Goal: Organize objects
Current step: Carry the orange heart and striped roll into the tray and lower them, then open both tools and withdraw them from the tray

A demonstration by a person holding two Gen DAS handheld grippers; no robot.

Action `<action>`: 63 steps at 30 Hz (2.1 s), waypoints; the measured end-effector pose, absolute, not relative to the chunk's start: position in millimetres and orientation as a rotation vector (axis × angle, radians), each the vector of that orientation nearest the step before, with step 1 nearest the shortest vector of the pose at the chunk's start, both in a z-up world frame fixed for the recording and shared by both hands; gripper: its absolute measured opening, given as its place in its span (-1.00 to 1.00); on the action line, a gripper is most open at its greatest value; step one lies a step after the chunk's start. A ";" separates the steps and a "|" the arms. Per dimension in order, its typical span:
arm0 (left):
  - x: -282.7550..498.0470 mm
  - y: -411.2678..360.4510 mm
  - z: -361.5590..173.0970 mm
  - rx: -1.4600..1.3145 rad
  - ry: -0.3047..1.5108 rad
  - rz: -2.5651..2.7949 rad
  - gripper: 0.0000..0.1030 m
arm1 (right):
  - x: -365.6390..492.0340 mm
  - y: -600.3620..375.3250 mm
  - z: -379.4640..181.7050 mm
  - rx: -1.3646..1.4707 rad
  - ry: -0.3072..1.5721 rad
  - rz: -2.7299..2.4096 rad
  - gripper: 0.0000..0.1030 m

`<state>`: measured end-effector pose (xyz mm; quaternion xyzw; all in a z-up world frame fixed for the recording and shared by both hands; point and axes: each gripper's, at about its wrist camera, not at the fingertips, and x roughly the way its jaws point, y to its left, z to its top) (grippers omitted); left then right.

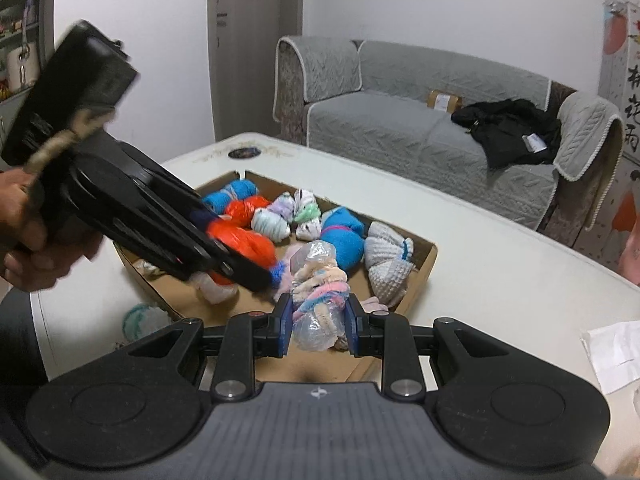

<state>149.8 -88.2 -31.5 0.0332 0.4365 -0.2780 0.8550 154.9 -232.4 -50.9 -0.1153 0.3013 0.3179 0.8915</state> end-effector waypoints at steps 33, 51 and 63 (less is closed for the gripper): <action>186.8 -49.5 -68.2 0.143 0.904 -0.307 0.02 | 213.7 -160.6 -98.4 -0.363 0.795 0.774 -0.54; 176.6 -66.1 -77.8 0.369 0.944 -0.329 0.23 | 218.8 -154.3 -103.2 -0.424 0.919 0.783 -0.40; 172.9 -66.1 -69.2 0.336 0.972 -0.320 0.38 | 214.3 -154.9 -101.1 -0.450 0.954 0.770 -0.07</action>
